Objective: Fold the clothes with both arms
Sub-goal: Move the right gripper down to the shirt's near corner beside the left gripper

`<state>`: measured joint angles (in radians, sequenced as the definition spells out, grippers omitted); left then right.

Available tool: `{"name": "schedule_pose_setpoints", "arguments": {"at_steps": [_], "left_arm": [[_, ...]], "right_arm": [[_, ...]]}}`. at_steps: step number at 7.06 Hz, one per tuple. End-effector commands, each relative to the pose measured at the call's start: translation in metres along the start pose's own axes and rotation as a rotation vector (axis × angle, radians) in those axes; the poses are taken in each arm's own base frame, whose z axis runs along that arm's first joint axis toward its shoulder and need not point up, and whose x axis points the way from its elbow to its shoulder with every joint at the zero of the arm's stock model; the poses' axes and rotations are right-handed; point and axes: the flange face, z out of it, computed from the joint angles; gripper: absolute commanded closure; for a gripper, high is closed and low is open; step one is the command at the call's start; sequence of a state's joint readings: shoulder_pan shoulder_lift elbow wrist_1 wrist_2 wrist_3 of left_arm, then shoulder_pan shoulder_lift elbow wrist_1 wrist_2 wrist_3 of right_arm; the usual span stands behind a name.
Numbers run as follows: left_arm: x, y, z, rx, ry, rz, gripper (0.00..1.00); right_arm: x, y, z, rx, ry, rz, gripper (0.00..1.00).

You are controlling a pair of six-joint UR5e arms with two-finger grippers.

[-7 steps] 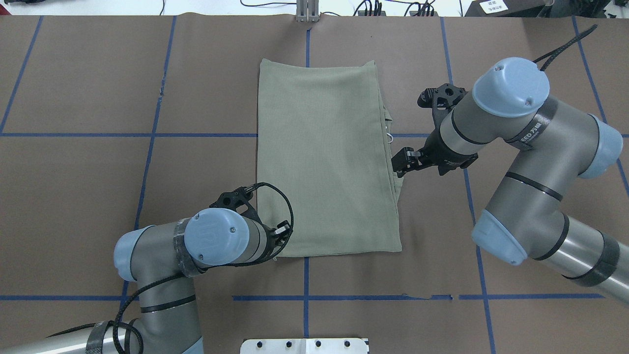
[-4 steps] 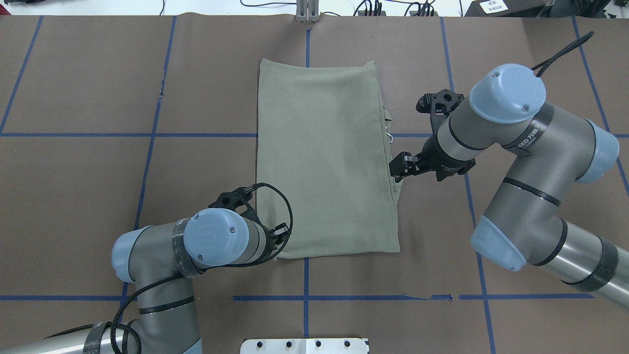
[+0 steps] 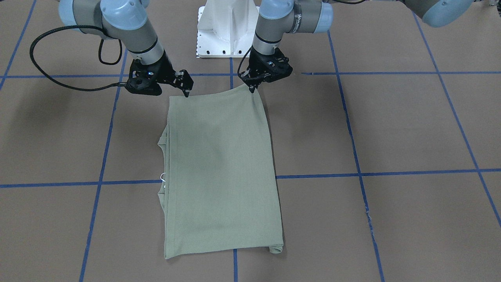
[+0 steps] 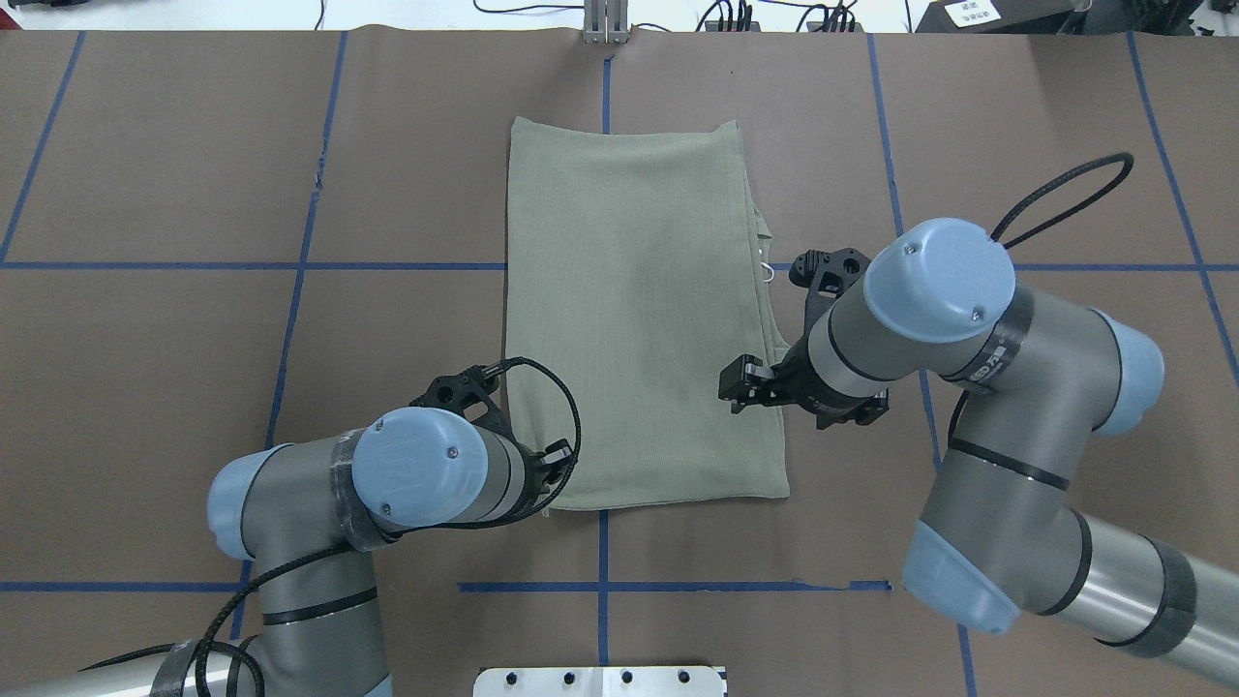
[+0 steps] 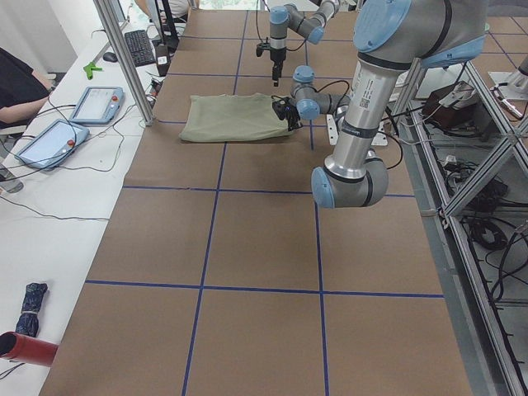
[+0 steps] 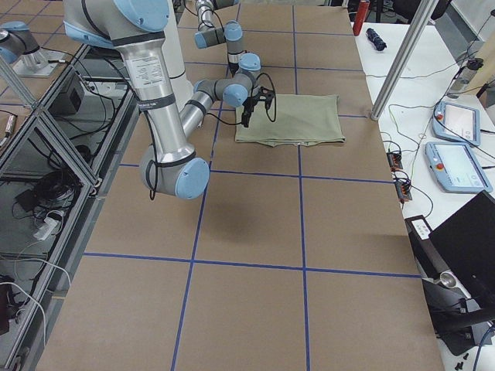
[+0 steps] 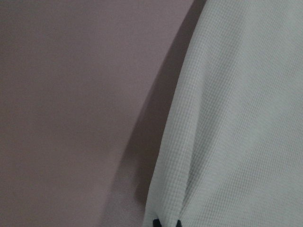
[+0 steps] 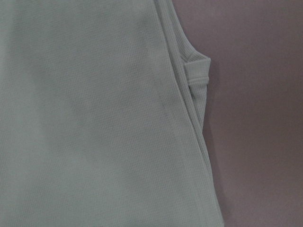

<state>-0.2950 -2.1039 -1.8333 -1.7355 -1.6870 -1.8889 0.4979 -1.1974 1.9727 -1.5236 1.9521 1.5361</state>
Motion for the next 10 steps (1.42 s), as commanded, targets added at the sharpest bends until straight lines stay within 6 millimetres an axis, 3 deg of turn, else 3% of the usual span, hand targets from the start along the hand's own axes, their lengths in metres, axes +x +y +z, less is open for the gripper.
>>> {"name": "schedule_pose_setpoints", "arguments": {"at_steps": [1, 2, 5, 10], "left_arm": [[0.000, 0.002, -0.003, -0.004, 0.002, 0.004, 1.00], [0.001, 0.001, -0.005, -0.003, 0.005, 0.008, 1.00], [0.003, 0.001, -0.008, -0.005, 0.011, 0.011, 1.00], [0.004, 0.003, -0.018, -0.009, 0.031, 0.013, 1.00]], "right_arm": [[-0.007, 0.036, 0.022, 0.049, 0.013, 0.227, 0.00], [-0.009, 0.049, 0.036, 0.094, 0.022, 0.301, 0.00], [-0.008, 0.049, 0.076, 0.102, 0.084, 0.307, 0.00], [-0.004, 0.048, 0.089, 0.104, 0.110, 0.302, 0.00]]}}
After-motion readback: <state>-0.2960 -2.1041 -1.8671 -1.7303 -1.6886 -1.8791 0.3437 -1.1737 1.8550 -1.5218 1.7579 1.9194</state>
